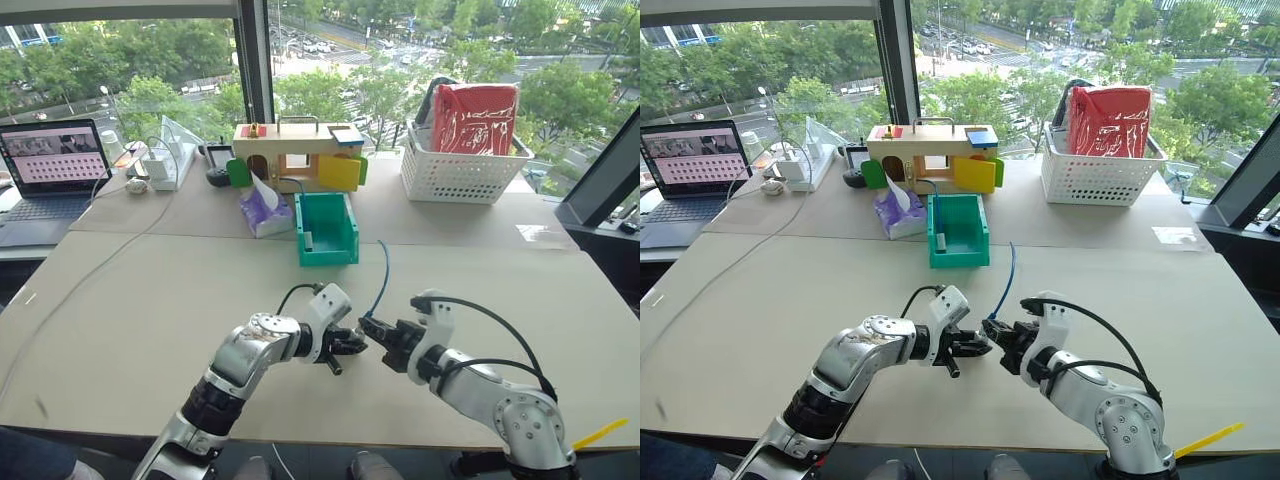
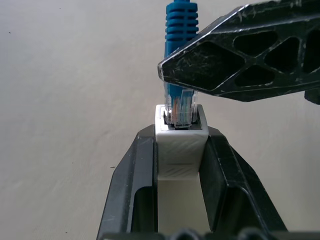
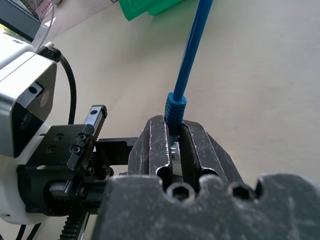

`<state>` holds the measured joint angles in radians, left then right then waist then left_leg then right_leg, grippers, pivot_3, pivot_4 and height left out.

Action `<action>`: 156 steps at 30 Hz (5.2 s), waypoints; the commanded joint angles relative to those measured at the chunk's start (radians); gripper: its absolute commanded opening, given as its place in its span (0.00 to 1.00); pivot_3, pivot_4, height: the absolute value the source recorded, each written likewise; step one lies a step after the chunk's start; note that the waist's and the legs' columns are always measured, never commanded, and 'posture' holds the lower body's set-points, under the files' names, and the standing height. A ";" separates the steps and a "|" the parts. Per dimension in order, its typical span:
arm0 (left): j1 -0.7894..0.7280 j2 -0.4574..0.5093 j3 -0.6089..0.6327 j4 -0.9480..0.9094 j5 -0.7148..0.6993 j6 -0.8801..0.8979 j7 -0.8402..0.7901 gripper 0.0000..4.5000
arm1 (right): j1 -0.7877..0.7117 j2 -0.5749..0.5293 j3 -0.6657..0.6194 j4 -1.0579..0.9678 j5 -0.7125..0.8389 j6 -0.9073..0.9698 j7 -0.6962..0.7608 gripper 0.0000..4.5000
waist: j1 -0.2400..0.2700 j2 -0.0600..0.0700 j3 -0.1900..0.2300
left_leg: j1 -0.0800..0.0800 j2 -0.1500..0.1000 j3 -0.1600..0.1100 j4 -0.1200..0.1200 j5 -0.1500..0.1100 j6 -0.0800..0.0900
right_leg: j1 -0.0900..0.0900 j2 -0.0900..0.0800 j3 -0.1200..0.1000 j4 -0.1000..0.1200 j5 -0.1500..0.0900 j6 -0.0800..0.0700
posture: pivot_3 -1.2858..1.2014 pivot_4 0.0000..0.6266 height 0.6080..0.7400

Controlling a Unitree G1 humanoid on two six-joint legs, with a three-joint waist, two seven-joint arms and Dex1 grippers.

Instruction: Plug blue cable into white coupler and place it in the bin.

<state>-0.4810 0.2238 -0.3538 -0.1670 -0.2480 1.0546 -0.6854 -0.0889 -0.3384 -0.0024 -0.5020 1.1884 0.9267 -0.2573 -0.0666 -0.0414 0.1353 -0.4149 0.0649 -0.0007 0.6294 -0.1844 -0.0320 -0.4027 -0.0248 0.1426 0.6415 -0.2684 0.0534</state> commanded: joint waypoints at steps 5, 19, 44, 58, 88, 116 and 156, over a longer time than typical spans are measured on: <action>0.006 -0.018 0.003 0.004 -0.033 0.106 0.066 0.14 | 0.022 -0.030 0.029 0.019 -0.038 0.082 0.008 0.00 | 0.000 0.000 0.000 | 0.000 0.000 0.000 -0.002 0.000 0.000 | -0.001 0.000 0.000 0.000 -0.001 0.000 | 0.52 0.24 0.95; 0.003 -0.012 -0.017 0.004 -0.067 0.114 0.090 0.14 | -0.021 -0.084 0.067 0.042 -0.032 0.186 0.091 0.00 | 0.006 0.000 -0.001 | 0.000 -0.001 0.000 -0.003 0.000 0.000 | 0.000 0.000 0.000 -0.002 -0.002 0.000 | 0.52 0.24 0.95; 0.000 -0.006 -0.045 -0.014 -0.085 0.145 0.124 0.14 | 0.007 -0.054 0.040 0.000 -0.192 0.271 0.150 0.00 | 0.003 -0.006 -0.013 | 0.004 0.000 -0.001 -0.005 -0.001 0.000 | 0.001 0.000 0.000 -0.002 -0.005 -0.003 | 0.52 0.24 0.95; 0.029 -0.004 -0.027 -0.040 -0.109 0.170 0.159 0.14 | 0.079 0.021 -0.008 0.048 -0.224 0.249 0.124 0.00 | 0.006 -0.006 -0.014 | 0.004 0.000 -0.001 -0.006 -0.003 -0.001 | 0.001 0.000 0.000 -0.002 -0.006 -0.003 | 0.52 0.24 0.95; 0.018 0.031 -0.034 -0.042 -0.156 0.184 0.175 0.14 | 0.169 0.010 -0.005 -0.043 -0.284 0.229 0.143 0.00 | 0.017 -0.006 -0.020 | 0.012 0.000 -0.002 -0.006 -0.021 -0.006 | 0.015 -0.001 -0.001 -0.013 -0.018 -0.002 | 0.52 0.24 0.95; -0.001 0.057 -0.039 -0.028 -0.179 0.185 0.176 0.14 | 0.245 0.187 -0.169 -0.096 -0.188 0.210 0.082 0.00 | 0.020 -0.006 -0.020 | 0.013 0.000 -0.002 -0.006 -0.023 -0.006 | 0.016 0.000 -0.001 -0.012 -0.021 -0.003 | 0.52 0.24 0.95; 0.038 -0.081 -0.033 0.290 0.039 -0.656 -0.030 0.14 | 0.076 0.311 -0.153 -0.050 -0.017 -0.209 -0.077 0.00 | 0.023 0.012 0.003 | -0.012 -0.005 -0.003 -0.001 -0.018 -0.006 | -0.006 -0.003 0.002 -0.008 -0.009 -0.004 | 0.52 0.24 0.95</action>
<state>-0.4345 0.1583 -0.3898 0.1351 -0.2040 0.3570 -0.7284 -0.0162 -0.0220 -0.1658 -0.5399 1.1839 0.7420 -0.3684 -0.0440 -0.0295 0.1382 -0.4262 0.0595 -0.0042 0.6287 -0.2022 -0.0381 -0.4076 -0.0274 0.1443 0.6335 -0.2778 0.0499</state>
